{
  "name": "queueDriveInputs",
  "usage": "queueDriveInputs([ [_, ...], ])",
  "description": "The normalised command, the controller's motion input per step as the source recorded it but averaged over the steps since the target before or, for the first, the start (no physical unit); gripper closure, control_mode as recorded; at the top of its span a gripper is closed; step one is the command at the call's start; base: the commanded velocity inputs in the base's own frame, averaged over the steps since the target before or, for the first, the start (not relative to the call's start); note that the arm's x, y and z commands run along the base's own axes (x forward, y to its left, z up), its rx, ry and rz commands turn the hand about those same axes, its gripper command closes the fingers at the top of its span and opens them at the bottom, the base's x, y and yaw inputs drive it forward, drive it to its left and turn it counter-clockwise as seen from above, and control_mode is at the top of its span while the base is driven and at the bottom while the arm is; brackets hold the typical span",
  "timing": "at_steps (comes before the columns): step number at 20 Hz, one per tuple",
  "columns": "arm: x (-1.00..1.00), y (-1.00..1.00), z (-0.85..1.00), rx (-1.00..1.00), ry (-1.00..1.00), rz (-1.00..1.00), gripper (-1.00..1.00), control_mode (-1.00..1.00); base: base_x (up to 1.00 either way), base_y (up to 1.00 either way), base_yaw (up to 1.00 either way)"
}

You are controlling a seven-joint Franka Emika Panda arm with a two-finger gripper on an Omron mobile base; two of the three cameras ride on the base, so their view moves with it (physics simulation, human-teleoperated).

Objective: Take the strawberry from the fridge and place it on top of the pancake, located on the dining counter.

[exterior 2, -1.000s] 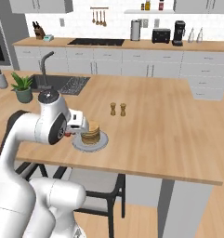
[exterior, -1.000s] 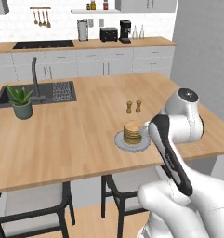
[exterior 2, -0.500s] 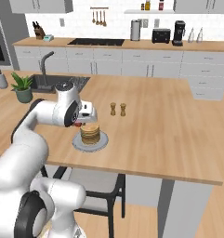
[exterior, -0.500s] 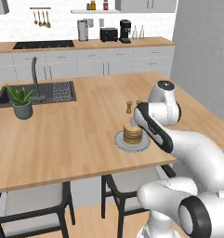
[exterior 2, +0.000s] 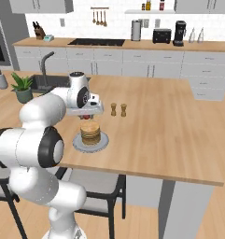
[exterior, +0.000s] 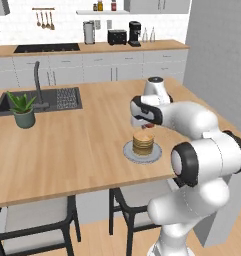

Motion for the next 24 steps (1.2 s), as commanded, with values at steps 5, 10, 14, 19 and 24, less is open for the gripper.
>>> queueDriveInputs([
  [5,0.44,0.0,-0.39,0.04,0.0,0.13,1.0,-1.0,0.0,0.0,0.0],
  [10,0.27,0.0,-0.61,0.0,0.08,0.11,1.0,-1.0,0.0,0.0,0.0],
  [14,0.0,0.01,-0.48,0.0,0.06,0.09,1.0,-1.0,0.0,0.0,0.0],
  [19,0.0,0.0,-0.06,0.0,0.0,0.06,1.0,-1.0,0.0,0.0,0.0],
  [24,0.0,0.0,0.0,0.0,0.0,0.05,1.0,-1.0,0.0,0.0,0.0],
])
